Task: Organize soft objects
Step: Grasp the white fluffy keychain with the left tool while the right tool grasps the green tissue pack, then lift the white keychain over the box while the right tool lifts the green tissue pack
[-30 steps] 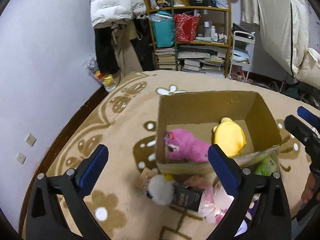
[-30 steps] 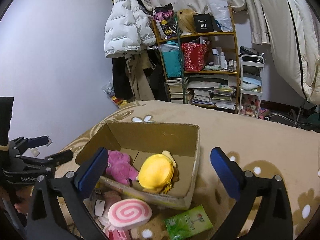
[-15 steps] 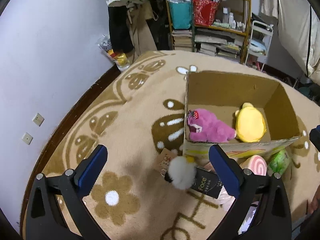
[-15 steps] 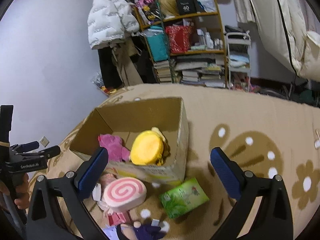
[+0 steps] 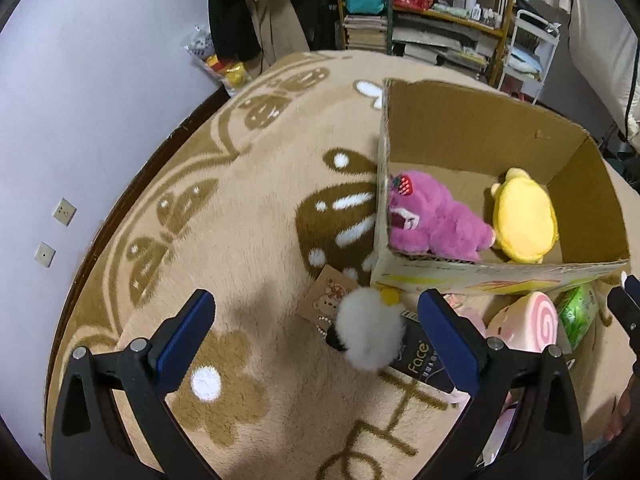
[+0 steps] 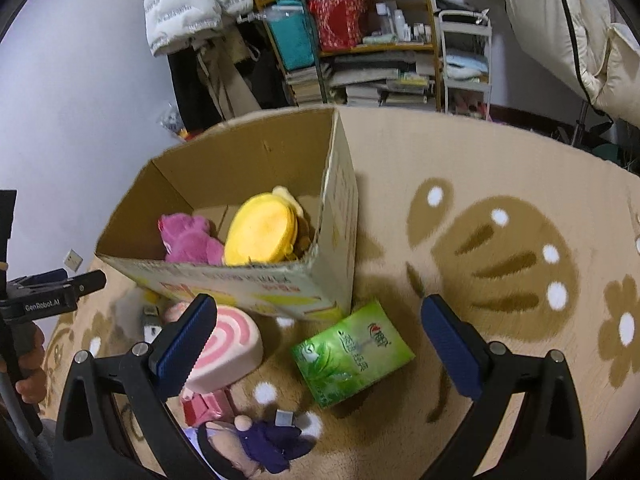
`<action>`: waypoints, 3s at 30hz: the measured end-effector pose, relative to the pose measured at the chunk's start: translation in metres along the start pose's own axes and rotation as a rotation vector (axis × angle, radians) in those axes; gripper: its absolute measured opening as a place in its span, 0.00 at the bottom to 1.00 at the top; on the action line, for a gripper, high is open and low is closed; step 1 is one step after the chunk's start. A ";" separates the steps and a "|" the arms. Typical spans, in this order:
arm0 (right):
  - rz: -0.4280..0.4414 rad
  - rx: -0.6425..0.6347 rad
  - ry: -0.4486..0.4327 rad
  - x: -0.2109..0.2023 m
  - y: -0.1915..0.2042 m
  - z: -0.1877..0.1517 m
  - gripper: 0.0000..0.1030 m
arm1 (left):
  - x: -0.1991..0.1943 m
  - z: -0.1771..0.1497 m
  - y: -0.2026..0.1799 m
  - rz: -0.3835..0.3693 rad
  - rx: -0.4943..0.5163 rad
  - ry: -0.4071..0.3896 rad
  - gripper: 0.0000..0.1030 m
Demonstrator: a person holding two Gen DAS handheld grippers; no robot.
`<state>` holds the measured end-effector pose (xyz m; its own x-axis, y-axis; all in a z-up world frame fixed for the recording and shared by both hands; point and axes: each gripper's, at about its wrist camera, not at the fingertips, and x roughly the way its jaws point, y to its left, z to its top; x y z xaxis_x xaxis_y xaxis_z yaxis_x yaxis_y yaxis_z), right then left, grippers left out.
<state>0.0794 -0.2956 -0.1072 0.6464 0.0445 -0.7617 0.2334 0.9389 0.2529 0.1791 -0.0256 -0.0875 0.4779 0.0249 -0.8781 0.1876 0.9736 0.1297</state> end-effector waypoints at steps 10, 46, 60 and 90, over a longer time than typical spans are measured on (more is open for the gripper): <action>-0.021 0.027 0.080 0.027 -0.002 -0.010 1.00 | 0.026 0.000 -0.001 -0.004 -0.003 0.079 0.97; -0.104 0.028 0.228 0.073 -0.018 -0.024 1.00 | 0.077 -0.006 -0.001 -0.072 -0.083 0.191 0.81; -0.125 0.005 0.226 0.068 -0.011 -0.026 0.91 | 0.087 -0.014 -0.015 -0.115 -0.034 0.224 0.45; -0.044 -0.044 -0.141 -0.047 0.014 -0.009 0.90 | -0.023 -0.034 0.002 -0.060 -0.050 -0.057 0.44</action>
<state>0.0454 -0.2811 -0.0731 0.7325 -0.0422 -0.6794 0.2337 0.9530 0.1928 0.1397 -0.0161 -0.0824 0.5156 -0.0457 -0.8556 0.1753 0.9831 0.0531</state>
